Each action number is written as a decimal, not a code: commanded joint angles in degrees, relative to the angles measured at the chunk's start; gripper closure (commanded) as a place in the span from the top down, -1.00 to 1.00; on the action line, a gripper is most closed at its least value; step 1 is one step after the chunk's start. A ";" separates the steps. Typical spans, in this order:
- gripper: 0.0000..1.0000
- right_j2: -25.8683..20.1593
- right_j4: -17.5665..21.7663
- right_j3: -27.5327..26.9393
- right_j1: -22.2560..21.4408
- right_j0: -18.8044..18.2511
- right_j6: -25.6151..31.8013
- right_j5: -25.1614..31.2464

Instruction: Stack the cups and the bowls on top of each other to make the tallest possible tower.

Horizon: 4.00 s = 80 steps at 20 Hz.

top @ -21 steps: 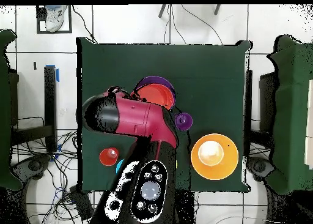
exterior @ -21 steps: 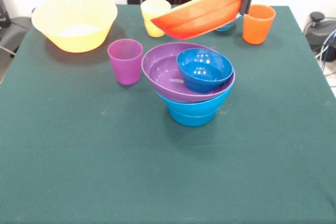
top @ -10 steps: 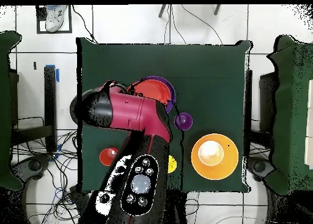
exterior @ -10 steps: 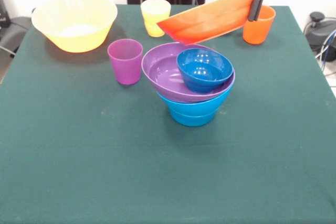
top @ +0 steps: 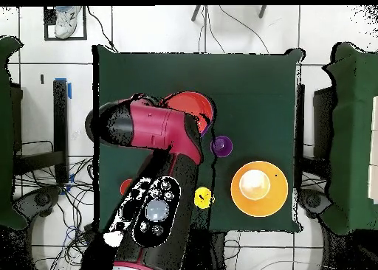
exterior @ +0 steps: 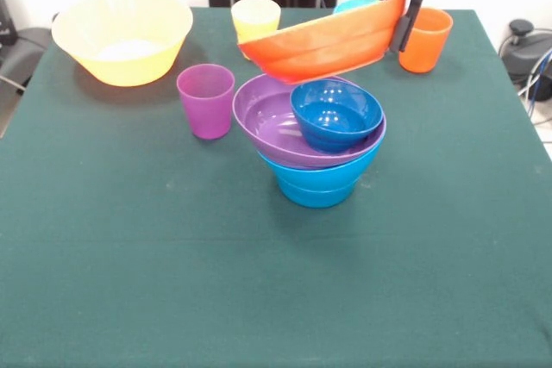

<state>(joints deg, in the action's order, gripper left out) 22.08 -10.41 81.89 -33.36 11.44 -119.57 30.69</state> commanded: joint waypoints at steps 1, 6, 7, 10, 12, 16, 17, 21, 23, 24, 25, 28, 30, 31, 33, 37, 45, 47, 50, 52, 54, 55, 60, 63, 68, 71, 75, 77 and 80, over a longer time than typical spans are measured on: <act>-1.00 1.24 0.70 -5.97 4.49 1.94 -11.30 8.88; -1.00 3.15 0.21 -7.67 6.63 3.25 -12.66 9.64; -1.00 3.55 0.11 -7.97 7.03 3.58 -12.96 9.64; -1.00 4.86 -0.40 -8.91 8.21 4.58 -14.05 10.81; -1.00 5.75 -0.44 -9.43 8.93 5.16 -14.37 11.52; -1.00 6.42 -0.78 -9.68 9.66 5.72 -14.98 11.54; -1.00 6.44 -0.95 -9.68 9.78 5.81 -15.24 11.45; -1.00 6.79 -1.31 -10.18 10.60 6.43 -16.58 11.15; -1.00 6.82 -1.51 -10.26 11.05 6.71 -17.24 10.76; -1.00 6.84 -1.62 -10.25 11.25 6.82 -17.46 10.49; -1.00 6.86 -1.72 -10.24 11.45 6.93 -17.68 10.22; -1.00 6.89 -1.93 -9.77 11.80 7.26 -18.44 9.14; -1.00 6.69 -2.13 -9.46 11.96 7.30 -18.81 8.32; -1.00 6.81 -2.16 -9.47 12.13 7.41 -19.03 8.14; -1.00 6.82 -2.23 -9.41 12.29 7.50 -19.32 7.76; -1.00 6.92 -2.17 -9.51 12.60 7.51 -19.50 7.46; -1.00 7.03 -1.90 -9.87 13.26 7.35 -19.57 6.82; -1.00 7.19 -1.92 -10.01 13.36 7.39 -19.57 6.92; -1.00 7.27 -1.95 -10.20 13.52 7.36 -19.49 6.90; -1.00 7.34 -2.00 -10.31 13.68 7.37 -19.56 6.76; -1.00 7.54 -2.05 -10.54 13.99 7.45 -19.83 6.46; -1.00 7.64 -2.10 -10.69 14.16 7.50 -20.02 6.43; -1.00 7.99 -2.33 -11.06 14.76 7.60 -20.53 6.19; -1.00 8.14 -2.54 -11.29 15.14 7.65 -20.87 5.90; -1.00 8.26 -2.85 -11.36 15.38 7.72 -21.26 5.74; -1.00 8.34 -3.30 -11.58 15.82 7.82 -21.62 5.77; -1.00 7.53 -4.37 -11.17 15.85 7.59 -21.49 5.29; -1.00 7.27 -4.86 -11.06 15.97 7.55 -21.33 4.47; -1.00 6.79 -5.51 -11.02 15.92 7.39 -20.94 4.56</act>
<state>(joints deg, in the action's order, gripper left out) 33.52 -13.95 72.76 -18.46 18.62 -128.59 36.84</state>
